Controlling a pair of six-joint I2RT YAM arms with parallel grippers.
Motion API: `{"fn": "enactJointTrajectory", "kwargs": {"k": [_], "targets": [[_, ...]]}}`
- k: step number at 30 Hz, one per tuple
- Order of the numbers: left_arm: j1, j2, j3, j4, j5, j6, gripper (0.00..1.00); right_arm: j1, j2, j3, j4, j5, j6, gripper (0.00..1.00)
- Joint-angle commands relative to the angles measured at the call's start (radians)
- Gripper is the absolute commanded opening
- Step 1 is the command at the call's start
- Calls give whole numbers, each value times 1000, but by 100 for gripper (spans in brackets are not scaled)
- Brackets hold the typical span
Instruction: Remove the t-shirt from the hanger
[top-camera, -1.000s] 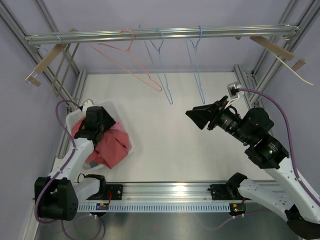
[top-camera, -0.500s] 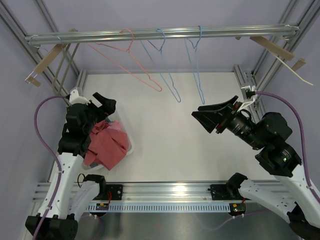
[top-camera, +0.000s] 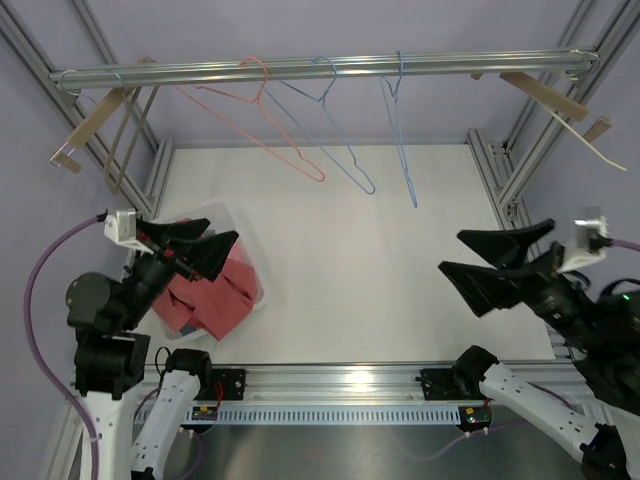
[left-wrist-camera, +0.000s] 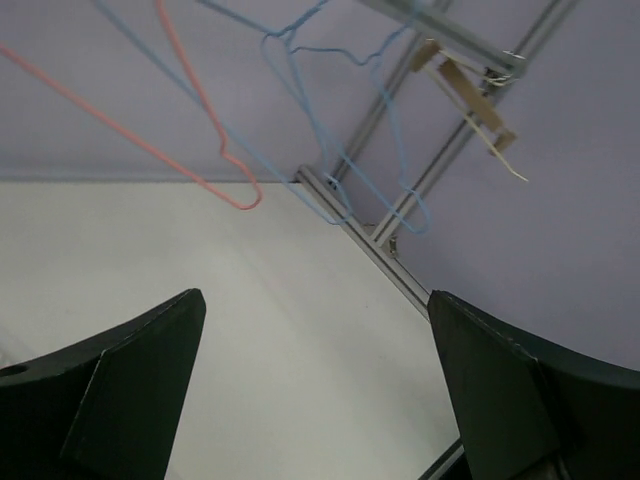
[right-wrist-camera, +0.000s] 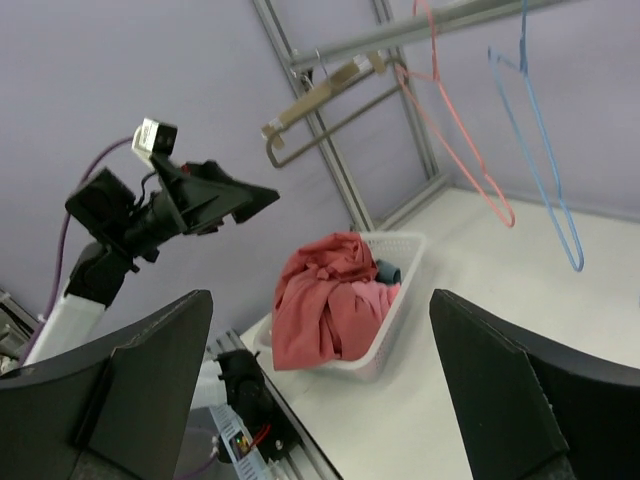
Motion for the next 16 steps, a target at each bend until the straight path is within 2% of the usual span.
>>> {"fn": "enactJointTrajectory", "kwargs": {"k": [1,5,8,16], "targets": [[-3,-104,28,30,205,47,99,12,-122,40,-66,101,-20,100],[-25,-224,-5,-22,272,87,99,12,-253,20,-129,260,-12,99],[-49,-246,-48,-22,276,99,99,12,-323,-3,-177,365,-29,99],[-49,-200,14,-22,240,111,99,12,-290,-54,-198,394,0,99]]}}
